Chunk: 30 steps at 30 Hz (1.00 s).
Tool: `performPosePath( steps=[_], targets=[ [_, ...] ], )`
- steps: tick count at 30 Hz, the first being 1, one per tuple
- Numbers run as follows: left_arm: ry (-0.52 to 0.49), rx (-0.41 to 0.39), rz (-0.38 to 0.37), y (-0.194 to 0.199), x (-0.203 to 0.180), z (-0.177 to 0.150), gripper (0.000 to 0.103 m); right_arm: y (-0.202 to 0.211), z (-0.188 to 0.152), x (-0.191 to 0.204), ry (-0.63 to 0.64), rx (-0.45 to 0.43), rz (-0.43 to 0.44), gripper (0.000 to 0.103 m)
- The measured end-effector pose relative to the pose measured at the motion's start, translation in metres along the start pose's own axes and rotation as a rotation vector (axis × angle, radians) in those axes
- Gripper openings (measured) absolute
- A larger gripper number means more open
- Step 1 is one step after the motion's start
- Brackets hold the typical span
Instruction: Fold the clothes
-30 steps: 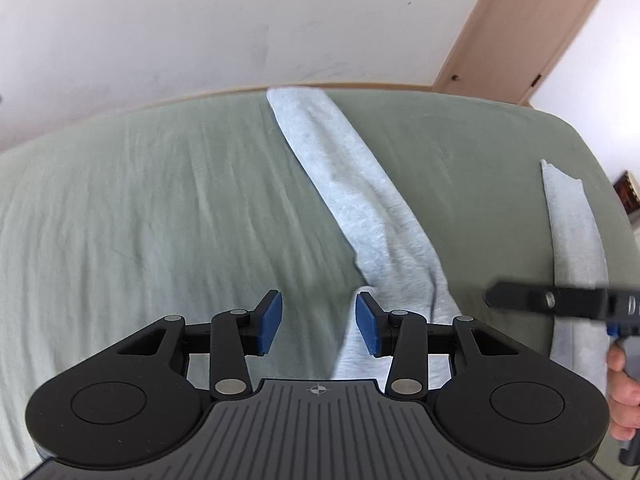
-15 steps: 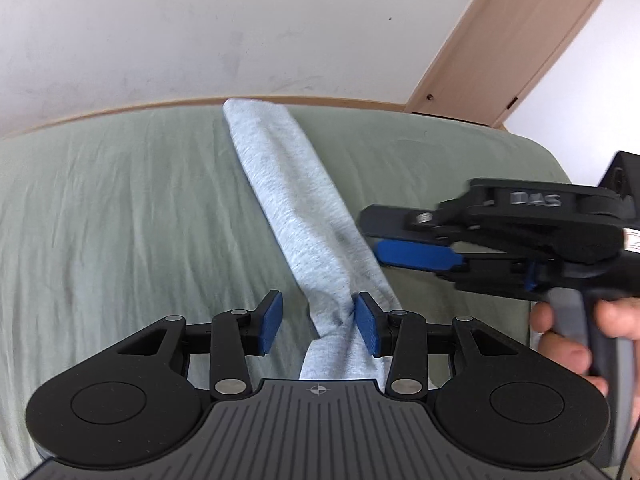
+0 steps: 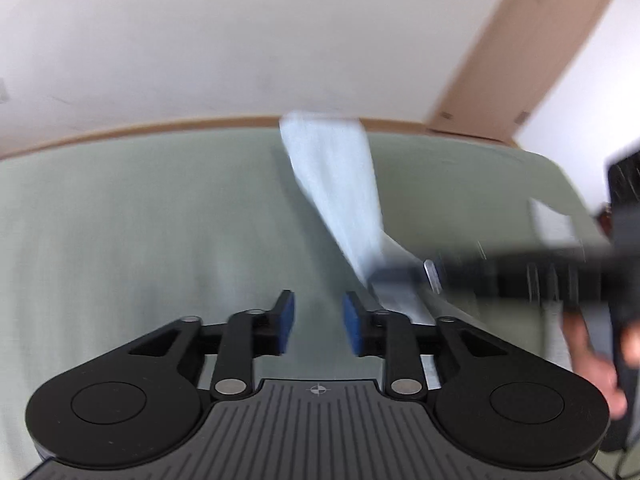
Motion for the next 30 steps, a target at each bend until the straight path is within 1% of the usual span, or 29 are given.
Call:
performPosePath(
  steps=[2,3,4,6,8,9,10,11,12,13,15,17,18,19,23,24,25,28,29,30],
  targets=[
    [0.017,0.001,0.003,0.0,0.012,0.002,0.03,0.003,-0.004,-0.004,-0.026,-0.009,0.015,0.016],
    [0.019,-0.003,0.004,-0.001,0.013,0.004,0.03,0.008,-0.006,-0.008,-0.042,-0.025,0.018,0.028],
    [0.024,-0.013,0.012,-0.002,0.015,0.006,0.03,0.02,-0.005,-0.015,-0.061,-0.067,0.007,0.034],
    [0.038,-0.032,0.023,-0.004,0.016,0.012,0.03,0.042,-0.005,-0.028,-0.084,-0.125,-0.032,0.035],
    [0.057,-0.057,0.022,-0.003,0.014,0.022,0.032,0.056,-0.006,-0.037,-0.091,-0.147,-0.069,0.036],
    [0.066,-0.072,0.019,-0.002,0.012,0.027,0.035,0.06,-0.007,-0.04,-0.088,-0.151,-0.081,0.038],
    [0.072,-0.086,0.015,-0.002,0.01,0.033,0.044,0.062,-0.008,-0.042,-0.087,-0.153,-0.09,0.039],
    [0.06,-0.09,0.007,-0.004,0.003,0.039,0.048,0.059,-0.01,-0.041,-0.089,-0.152,-0.088,0.039],
    [0.047,-0.086,0.01,-0.007,-0.001,0.043,0.048,0.054,-0.009,-0.039,-0.089,-0.15,-0.082,0.039],
    [0.023,-0.077,0.024,-0.012,-0.009,0.048,0.048,0.047,-0.007,-0.035,-0.083,-0.148,-0.072,0.039],
    [0.0,-0.084,0.058,-0.013,-0.02,0.051,0.048,0.037,-0.002,-0.024,-0.059,-0.151,-0.041,0.039],
    [0.002,-0.088,0.067,-0.013,-0.025,0.048,0.048,0.023,0.004,-0.01,-0.03,-0.154,-0.012,0.039],
    [0.003,-0.083,0.067,-0.014,-0.026,0.045,0.048,0.015,0.009,-0.005,-0.021,-0.146,-0.024,0.039],
    [-0.006,-0.066,0.067,-0.015,-0.026,0.041,0.048,0.002,0.017,0.001,-0.011,-0.13,-0.054,0.039],
    [0.008,-0.056,0.128,-0.008,-0.004,0.036,0.048,-0.034,0.032,0.014,0.046,-0.071,-0.183,0.039],
    [0.013,-0.07,0.146,-0.002,0.004,0.038,0.048,-0.039,0.033,0.014,0.033,-0.067,-0.179,0.035],
    [0.018,-0.083,0.162,0.003,0.013,0.039,0.048,-0.042,0.033,0.014,0.022,-0.066,-0.171,0.026],
    [0.048,-0.102,0.181,0.015,0.033,0.044,0.048,-0.045,0.032,0.023,0.023,-0.052,-0.066,0.026],
    [0.055,-0.103,0.186,0.018,0.036,0.045,0.048,-0.048,0.031,0.03,0.03,-0.036,-0.022,0.026],
    [0.061,-0.101,0.192,0.019,0.041,0.047,0.048,-0.055,0.029,0.041,0.048,0.003,0.034,0.026]
  ],
)
Point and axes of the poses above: each gripper's, at about its wrist camera, not at the fingertips, and y roughly against the way its jaws point, x to its left, z to its top, the point moved 3 cm from there along -y, roughly the way its jaws point, and after that the axes turned 9 degrees about y, right-handed, at the moved point
